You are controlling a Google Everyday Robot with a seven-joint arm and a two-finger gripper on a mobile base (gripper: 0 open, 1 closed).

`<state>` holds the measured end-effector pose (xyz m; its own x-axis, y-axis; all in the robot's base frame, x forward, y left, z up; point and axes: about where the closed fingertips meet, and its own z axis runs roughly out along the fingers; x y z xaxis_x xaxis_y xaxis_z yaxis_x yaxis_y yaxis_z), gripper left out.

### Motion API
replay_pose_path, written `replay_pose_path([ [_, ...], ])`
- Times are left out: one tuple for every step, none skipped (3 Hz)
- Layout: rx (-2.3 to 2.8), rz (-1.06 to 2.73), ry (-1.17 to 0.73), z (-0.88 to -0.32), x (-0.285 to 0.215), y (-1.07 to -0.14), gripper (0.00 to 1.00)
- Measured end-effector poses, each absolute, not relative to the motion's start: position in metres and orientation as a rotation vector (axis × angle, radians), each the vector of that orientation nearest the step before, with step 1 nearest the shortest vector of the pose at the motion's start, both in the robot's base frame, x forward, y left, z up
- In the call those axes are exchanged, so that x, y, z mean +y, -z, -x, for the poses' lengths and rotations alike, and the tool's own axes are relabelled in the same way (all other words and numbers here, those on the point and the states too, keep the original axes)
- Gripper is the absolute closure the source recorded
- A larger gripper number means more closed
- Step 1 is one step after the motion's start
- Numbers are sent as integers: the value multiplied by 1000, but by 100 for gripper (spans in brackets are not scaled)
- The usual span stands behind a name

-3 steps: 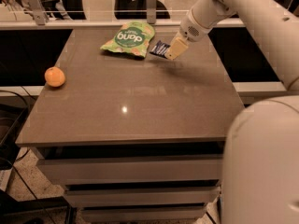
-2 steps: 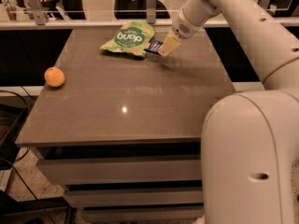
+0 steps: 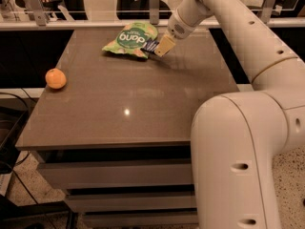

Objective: Move rxbar blueberry near green rice chip bag

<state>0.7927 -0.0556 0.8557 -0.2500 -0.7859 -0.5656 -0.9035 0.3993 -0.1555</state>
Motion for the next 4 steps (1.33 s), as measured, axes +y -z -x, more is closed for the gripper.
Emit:
replay_pose_path([
  [2091, 1438, -279, -796, -51, -852, 59],
  [2091, 1440, -285, -798, -48, -851, 36],
  [2093, 1443, -291, -798, -47, -850, 11],
  [2092, 1444, -295, -798, -48, -850, 0],
])
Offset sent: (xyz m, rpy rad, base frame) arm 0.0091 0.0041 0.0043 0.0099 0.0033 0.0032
